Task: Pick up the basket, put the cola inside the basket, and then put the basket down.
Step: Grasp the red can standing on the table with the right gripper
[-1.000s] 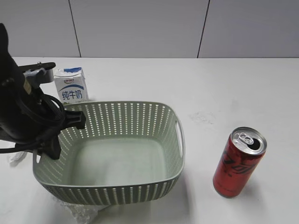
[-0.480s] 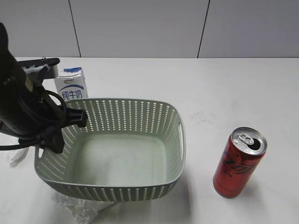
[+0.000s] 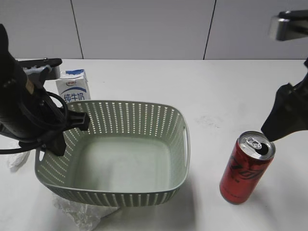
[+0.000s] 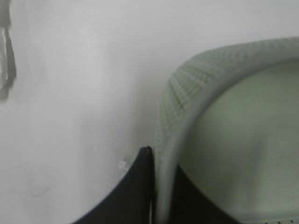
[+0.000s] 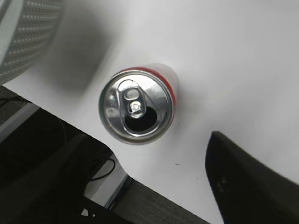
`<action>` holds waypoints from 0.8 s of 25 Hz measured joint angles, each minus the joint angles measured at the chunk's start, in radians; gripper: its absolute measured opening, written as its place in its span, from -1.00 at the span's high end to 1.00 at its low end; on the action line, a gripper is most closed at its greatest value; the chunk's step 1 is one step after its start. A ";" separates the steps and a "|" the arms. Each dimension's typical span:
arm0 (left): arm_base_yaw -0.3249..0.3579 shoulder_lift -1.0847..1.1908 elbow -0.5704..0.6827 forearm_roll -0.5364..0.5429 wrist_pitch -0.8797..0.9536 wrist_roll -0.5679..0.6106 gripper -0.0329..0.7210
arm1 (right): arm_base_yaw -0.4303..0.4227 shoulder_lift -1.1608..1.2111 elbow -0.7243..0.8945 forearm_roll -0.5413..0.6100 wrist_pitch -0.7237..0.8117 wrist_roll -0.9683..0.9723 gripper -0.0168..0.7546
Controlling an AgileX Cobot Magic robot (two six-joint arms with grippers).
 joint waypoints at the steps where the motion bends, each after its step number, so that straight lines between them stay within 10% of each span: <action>1: 0.000 0.000 0.000 0.000 0.000 0.000 0.92 | 0.011 0.030 -0.001 -0.009 -0.002 0.001 -0.56; 20: 0.000 0.000 0.000 0.002 -0.002 0.001 0.92 | 0.040 0.228 -0.041 -0.088 0.012 0.006 -0.56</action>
